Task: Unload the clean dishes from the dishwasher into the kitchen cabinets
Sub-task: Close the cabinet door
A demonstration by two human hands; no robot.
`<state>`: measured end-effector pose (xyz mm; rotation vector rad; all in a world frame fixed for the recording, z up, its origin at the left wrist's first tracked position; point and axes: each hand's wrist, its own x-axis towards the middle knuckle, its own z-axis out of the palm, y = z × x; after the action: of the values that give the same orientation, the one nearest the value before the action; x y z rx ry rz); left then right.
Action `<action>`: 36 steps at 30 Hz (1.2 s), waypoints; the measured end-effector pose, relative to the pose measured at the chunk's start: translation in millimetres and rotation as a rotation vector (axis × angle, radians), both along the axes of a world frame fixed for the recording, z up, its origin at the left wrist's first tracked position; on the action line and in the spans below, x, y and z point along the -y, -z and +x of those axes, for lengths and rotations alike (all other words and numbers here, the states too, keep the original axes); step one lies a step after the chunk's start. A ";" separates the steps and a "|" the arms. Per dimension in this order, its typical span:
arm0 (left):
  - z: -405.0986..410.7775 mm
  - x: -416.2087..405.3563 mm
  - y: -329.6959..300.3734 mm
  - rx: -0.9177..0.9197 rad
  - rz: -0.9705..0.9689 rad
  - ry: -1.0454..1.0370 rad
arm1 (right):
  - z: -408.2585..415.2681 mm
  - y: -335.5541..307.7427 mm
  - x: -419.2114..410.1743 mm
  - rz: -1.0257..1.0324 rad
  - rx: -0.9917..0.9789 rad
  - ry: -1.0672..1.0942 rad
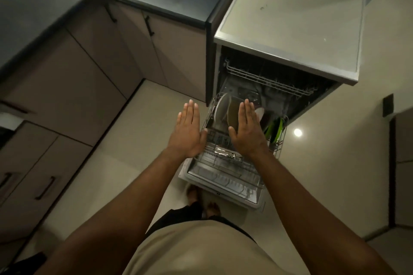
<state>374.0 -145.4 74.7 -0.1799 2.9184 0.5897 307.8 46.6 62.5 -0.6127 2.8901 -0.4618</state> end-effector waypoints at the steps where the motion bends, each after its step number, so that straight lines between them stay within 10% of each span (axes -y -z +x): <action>1: 4.6 1.9 -2.0 -0.005 -0.002 -0.016 | 1.3 -0.9 3.9 0.001 -0.008 -0.021; 36: 111.5 352.2 -35.5 -0.183 -0.036 -0.591 | 26.1 -53.1 422.5 -0.149 -0.136 -0.599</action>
<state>485.5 -497.6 110.3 -1.0689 3.0341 0.6552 333.8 -375.8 115.6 -1.5152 2.6066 -0.5557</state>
